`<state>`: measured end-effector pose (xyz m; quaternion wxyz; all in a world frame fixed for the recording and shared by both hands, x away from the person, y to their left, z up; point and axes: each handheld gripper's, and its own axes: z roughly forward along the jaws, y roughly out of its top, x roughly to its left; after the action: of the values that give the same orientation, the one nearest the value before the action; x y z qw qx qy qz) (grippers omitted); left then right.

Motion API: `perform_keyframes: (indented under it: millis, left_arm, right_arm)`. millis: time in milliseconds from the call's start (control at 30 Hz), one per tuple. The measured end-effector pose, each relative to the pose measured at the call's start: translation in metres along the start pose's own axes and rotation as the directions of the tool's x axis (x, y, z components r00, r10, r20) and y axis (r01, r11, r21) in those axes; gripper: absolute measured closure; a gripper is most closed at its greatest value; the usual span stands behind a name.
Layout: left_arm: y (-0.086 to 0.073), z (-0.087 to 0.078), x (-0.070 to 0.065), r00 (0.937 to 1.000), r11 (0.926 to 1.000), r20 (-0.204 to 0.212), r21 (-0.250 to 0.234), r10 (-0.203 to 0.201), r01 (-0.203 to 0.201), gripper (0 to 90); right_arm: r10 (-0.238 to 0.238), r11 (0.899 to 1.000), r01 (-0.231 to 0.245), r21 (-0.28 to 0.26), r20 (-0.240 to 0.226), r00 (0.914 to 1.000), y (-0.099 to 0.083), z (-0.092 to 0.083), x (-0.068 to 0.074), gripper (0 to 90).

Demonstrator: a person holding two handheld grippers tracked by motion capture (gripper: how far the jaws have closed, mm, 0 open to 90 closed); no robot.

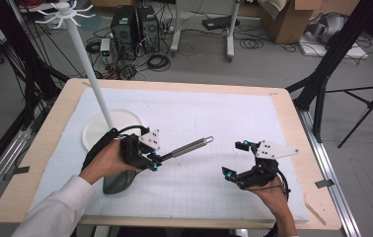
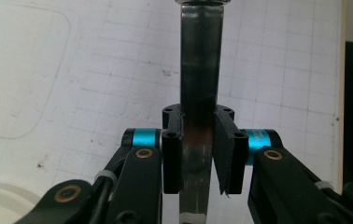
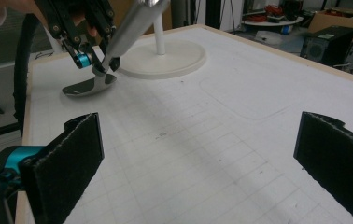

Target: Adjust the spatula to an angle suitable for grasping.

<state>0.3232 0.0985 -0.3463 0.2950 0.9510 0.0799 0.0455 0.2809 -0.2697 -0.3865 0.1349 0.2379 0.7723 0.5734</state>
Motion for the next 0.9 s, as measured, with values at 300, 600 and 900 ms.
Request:
perform_keyframes:
  millis: [300, 600, 900]
  left_arm:
    - [0.014, -0.025, -0.003, 0.9992, 0.9955, -0.039, -0.094, -0.009, 0.005, 74.6]
    - [0.02, -0.036, -0.006, 0.996, 0.9851, -0.082, -0.171, -0.036, 0.022, 74.6]
    - [0.019, -0.041, -0.007, 0.9862, 0.9683, -0.139, -0.244, -0.089, 0.053, 74.6]
  right_arm:
    - [-0.012, 0.999, 0.012, -0.044, 0.004, 0.9999, 0.01, 0.001, 0.002, 0.2]
    - [-0.05, 0.997, 0.048, -0.06, -0.021, 0.9985, 0.028, 0.009, 0.009, 0.2]
    - [-0.053, 0.997, 0.051, -0.062, -0.034, 0.998, 0.05, 0.015, 0.015, 0.2]
